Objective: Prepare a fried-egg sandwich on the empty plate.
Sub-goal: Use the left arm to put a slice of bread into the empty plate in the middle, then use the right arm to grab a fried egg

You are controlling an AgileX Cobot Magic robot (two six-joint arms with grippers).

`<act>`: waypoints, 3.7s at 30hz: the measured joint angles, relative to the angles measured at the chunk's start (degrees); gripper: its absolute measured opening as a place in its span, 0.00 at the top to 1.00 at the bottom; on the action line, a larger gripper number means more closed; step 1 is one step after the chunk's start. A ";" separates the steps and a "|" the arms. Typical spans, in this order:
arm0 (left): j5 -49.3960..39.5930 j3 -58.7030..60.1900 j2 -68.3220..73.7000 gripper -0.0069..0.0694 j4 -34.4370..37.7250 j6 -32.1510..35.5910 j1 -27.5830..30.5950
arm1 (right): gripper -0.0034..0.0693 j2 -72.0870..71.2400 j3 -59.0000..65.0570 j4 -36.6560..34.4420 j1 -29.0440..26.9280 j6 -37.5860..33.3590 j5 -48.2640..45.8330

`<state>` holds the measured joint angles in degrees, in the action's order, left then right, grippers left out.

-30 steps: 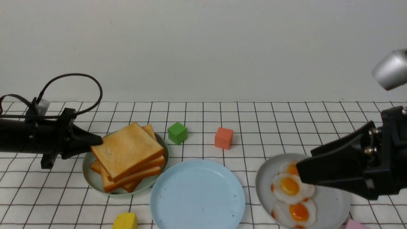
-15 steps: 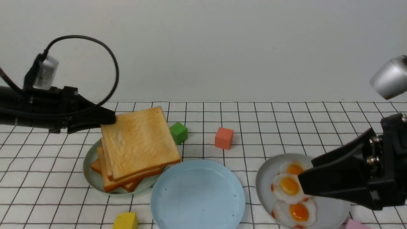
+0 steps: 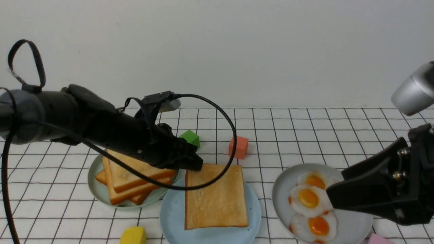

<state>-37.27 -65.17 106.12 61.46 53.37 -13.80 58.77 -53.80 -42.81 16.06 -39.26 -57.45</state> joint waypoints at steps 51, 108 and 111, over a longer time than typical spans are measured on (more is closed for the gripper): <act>-5.86 -1.20 -23.89 0.93 -26.36 -21.40 -28.55 | 0.34 39.02 0.98 0.27 -13.70 23.04 22.59; -8.57 -1.20 -23.83 0.93 -29.07 -27.00 -28.55 | 0.84 45.81 6.76 -27.80 -21.72 -7.56 20.40; -8.68 -1.20 -23.83 0.92 -29.12 -27.02 -28.55 | 0.84 44.54 6.76 -27.99 -21.72 -8.24 20.40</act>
<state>-45.95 -66.37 82.29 32.34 26.35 -42.35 103.31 -47.04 -70.79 -5.66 -47.50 -37.05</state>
